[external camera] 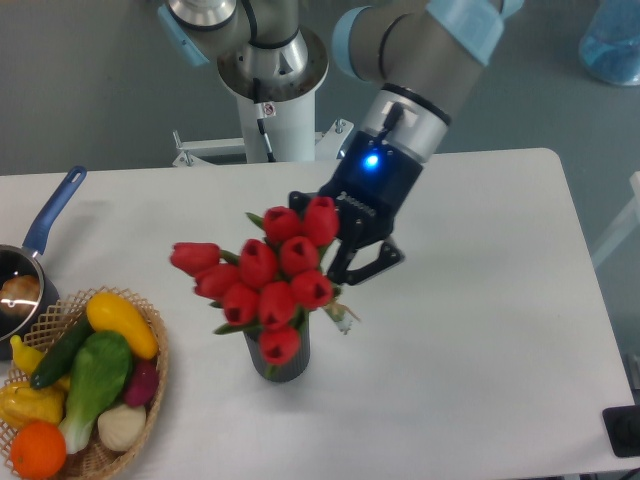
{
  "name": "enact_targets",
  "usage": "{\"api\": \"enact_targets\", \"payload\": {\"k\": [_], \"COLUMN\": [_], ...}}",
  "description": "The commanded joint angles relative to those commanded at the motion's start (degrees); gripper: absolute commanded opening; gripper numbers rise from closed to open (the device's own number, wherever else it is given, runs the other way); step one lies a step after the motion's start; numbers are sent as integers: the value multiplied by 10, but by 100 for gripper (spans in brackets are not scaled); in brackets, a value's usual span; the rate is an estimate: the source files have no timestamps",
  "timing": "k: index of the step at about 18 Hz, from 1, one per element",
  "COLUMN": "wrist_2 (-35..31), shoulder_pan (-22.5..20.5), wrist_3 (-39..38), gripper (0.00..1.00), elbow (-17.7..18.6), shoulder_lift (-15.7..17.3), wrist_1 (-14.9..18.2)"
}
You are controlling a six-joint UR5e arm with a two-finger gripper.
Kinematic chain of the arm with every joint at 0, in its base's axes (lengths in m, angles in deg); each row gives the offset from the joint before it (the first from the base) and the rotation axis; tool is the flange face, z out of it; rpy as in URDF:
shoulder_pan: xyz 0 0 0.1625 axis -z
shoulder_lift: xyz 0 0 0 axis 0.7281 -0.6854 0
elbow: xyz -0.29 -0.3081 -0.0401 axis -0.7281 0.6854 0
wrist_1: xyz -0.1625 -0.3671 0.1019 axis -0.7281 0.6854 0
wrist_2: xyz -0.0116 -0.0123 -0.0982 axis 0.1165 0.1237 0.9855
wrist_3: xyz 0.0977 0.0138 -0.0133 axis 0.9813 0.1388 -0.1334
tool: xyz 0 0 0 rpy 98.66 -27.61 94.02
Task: Insert the flowers into the vase
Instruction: 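Lower the tulip stems into the vase opening with the gripper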
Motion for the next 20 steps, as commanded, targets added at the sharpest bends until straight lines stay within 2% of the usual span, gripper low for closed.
{"api": "enact_targets", "payload": {"k": [12,20], "wrist_2": [0,-1], "shoulder_pan": [20,25], "wrist_3": [0,0], "gripper": [0,0], "elbow": [62,65], "shoulder_lift": [42,37], "wrist_1": [-1,-1]}}
